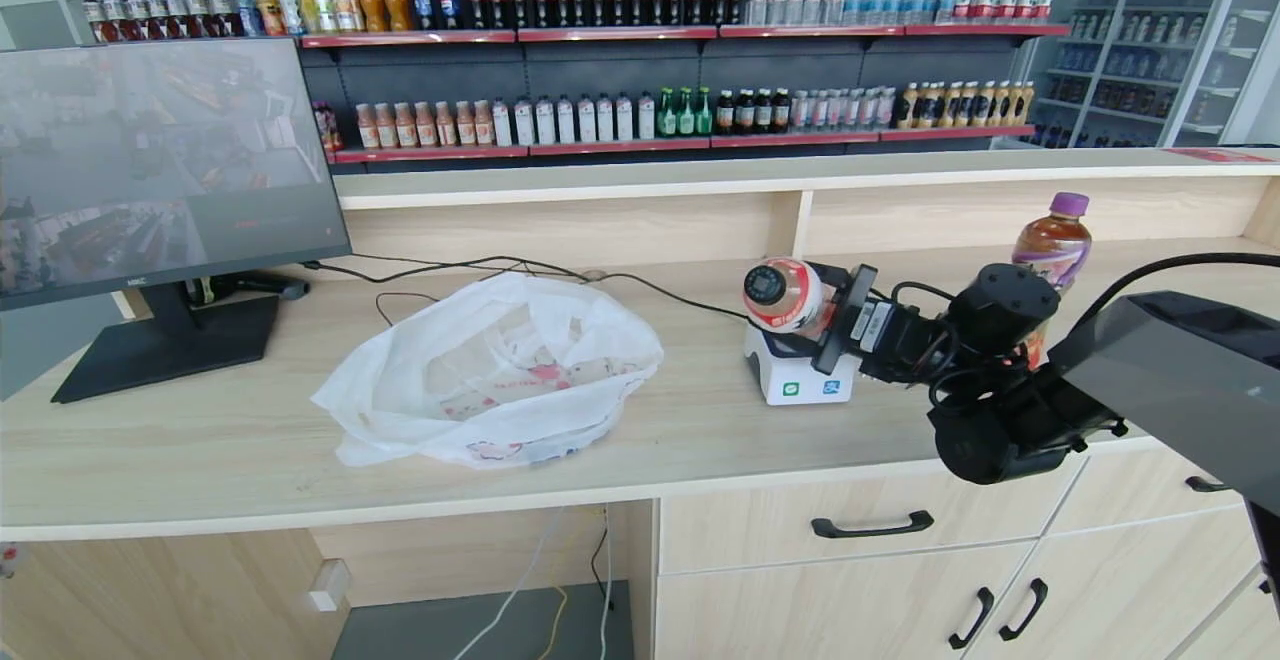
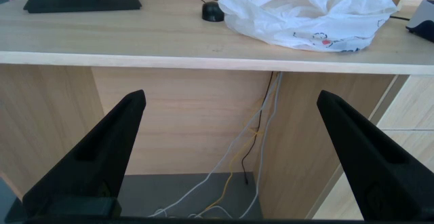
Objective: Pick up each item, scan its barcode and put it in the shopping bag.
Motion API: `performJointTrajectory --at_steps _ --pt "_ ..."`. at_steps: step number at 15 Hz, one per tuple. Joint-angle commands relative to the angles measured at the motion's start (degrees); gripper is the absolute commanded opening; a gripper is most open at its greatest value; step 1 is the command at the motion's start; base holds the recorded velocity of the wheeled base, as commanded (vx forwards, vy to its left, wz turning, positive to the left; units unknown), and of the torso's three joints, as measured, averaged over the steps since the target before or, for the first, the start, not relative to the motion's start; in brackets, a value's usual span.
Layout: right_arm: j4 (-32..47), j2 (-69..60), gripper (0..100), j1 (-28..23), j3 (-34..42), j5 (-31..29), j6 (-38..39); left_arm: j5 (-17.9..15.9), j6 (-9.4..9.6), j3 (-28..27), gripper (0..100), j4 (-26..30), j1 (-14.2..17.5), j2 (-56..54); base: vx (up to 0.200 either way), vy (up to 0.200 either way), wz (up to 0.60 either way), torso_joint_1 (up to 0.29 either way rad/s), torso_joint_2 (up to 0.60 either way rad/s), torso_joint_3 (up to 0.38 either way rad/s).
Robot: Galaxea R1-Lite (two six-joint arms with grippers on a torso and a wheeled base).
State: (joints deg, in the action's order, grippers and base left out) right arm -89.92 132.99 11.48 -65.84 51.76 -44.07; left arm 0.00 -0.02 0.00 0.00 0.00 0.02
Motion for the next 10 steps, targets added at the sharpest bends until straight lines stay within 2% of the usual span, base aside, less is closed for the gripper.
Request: performJointTrajectory --at_steps 1,10 --pt "-0.08 0.17 0 -0.32 -0.43 0.71 -0.05 0.0 0.02 0.0 100 0.0 0.0 -0.02 0.0 0.0 0.0 0.0 0.0 0.0" --pt "-0.08 0.69 0 -0.85 -1.57 2.12 -0.14 0.0 0.02 0.0 100 0.0 0.0 -0.02 0.0 0.0 0.0 0.0 0.0 0.0"
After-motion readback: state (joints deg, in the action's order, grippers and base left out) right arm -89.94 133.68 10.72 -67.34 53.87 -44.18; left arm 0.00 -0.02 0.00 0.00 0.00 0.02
